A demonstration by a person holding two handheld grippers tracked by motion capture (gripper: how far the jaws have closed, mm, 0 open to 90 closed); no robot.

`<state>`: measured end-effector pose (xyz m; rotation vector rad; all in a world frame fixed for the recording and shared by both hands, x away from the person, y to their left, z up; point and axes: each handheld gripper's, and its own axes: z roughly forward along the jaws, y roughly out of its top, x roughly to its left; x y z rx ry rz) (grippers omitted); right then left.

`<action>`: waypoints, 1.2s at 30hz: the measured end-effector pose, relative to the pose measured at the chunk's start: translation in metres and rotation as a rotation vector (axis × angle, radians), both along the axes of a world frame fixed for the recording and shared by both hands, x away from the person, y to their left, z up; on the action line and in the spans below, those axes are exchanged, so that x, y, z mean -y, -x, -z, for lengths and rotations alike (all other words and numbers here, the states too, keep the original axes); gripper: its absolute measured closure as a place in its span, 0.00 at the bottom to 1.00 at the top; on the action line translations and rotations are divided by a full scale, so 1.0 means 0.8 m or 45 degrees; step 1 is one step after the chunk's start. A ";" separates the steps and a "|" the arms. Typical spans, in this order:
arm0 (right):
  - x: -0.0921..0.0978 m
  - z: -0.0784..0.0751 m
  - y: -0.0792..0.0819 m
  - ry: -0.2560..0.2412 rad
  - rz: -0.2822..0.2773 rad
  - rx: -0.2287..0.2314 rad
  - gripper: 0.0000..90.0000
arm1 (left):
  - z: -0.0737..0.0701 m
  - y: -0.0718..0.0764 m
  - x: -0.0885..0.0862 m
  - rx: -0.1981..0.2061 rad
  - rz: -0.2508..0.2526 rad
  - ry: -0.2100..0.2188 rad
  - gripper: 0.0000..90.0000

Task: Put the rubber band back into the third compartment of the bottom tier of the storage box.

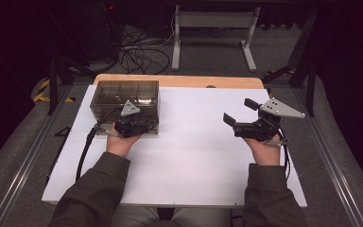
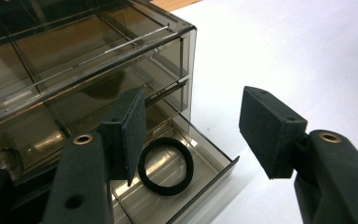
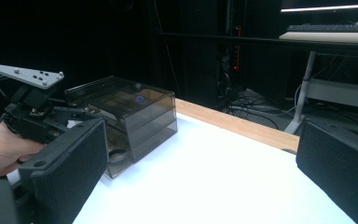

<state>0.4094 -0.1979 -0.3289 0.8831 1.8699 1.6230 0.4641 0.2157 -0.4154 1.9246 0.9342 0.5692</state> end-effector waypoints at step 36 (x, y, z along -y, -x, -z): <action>0.001 -0.001 0.001 -0.008 0.009 0.009 0.03 | -0.035 0.026 -0.018 0.120 -0.006 0.092 0.28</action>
